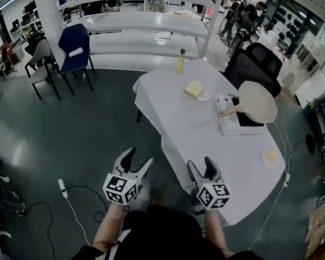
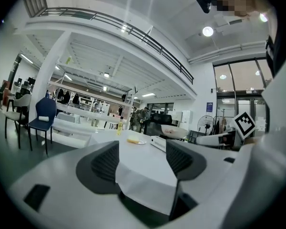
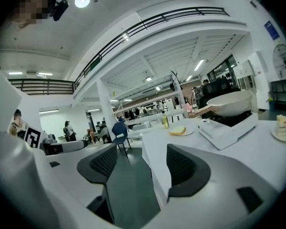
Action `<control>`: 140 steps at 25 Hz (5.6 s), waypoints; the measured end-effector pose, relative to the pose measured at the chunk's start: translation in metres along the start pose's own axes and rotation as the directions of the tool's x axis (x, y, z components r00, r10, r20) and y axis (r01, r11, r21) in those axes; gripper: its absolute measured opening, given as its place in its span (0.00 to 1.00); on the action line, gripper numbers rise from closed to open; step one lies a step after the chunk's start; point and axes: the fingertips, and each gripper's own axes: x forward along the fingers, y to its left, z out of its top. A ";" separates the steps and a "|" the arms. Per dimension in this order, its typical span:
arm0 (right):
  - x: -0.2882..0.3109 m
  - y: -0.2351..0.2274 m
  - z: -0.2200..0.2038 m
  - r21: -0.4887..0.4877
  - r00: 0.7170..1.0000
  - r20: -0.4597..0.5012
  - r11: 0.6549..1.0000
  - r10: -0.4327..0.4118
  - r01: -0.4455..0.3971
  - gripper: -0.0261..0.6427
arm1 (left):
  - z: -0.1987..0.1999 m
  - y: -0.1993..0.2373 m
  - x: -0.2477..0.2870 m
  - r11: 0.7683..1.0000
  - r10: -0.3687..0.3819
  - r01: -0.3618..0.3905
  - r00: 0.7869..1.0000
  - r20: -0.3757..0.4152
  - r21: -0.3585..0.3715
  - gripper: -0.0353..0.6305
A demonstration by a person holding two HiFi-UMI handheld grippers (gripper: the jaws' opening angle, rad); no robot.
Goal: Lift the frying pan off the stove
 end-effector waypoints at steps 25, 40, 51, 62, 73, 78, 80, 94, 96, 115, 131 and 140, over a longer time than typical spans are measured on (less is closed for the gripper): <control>0.041 -0.016 -0.012 0.014 0.998 -0.046 0.999 0.047 -0.047 0.50 | -0.016 0.021 0.024 0.997 0.072 -0.073 0.997 -0.009 -0.037 0.49; 0.113 -0.031 0.021 0.034 0.999 -0.033 0.999 0.013 -0.012 0.50 | 0.016 0.074 0.095 0.999 0.025 -0.026 0.999 -0.022 -0.022 0.49; 0.203 -0.047 0.083 0.048 0.998 0.007 0.997 -0.065 0.065 0.50 | 0.079 0.144 0.182 0.998 -0.055 0.055 0.998 -0.017 0.005 0.49; 0.270 -0.064 0.110 0.055 0.986 0.033 0.985 -0.163 0.161 0.50 | 0.099 0.209 0.240 0.994 -0.112 0.112 0.993 -0.023 0.008 0.49; 0.314 -0.068 0.123 0.089 0.966 0.081 0.967 -0.246 0.238 0.50 | 0.118 0.250 0.285 0.982 -0.185 0.186 0.982 -0.026 0.038 0.49; 0.305 -0.076 0.122 0.118 0.944 0.099 0.945 -0.316 0.304 0.50 | 0.124 0.242 0.309 0.962 -0.263 0.266 0.964 -0.043 0.069 0.49; 0.298 -0.084 0.121 0.129 0.932 0.102 0.934 -0.347 0.333 0.50 | 0.121 0.233 0.320 0.951 -0.296 0.300 0.954 -0.054 0.071 0.49; 0.193 -0.151 0.164 0.282 0.789 0.175 0.798 -0.589 0.533 0.50 | 0.098 0.114 0.396 0.828 -0.551 0.560 0.818 -0.165 0.007 0.49; 0.174 -0.164 0.163 0.298 0.755 0.165 0.762 -0.634 0.575 0.50 | 0.097 0.093 0.406 0.800 -0.589 0.600 0.788 -0.180 0.009 0.49; 0.115 -0.298 0.143 0.480 0.677 0.102 0.632 -0.729 0.608 0.50 | 0.053 -0.076 0.510 0.590 -0.783 0.792 0.513 -0.353 -0.155 0.49; 0.146 -0.373 0.137 0.822 0.811 0.149 0.527 -0.566 0.217 0.50 | 0.035 -0.175 0.489 0.143 -0.986 0.456 -0.015 -0.168 -0.878 0.51; 0.171 -0.401 0.153 0.825 0.874 0.217 0.560 -0.435 0.075 0.50 | 0.015 -0.225 0.469 0.061 -0.948 0.382 -0.268 -0.174 -0.922 0.51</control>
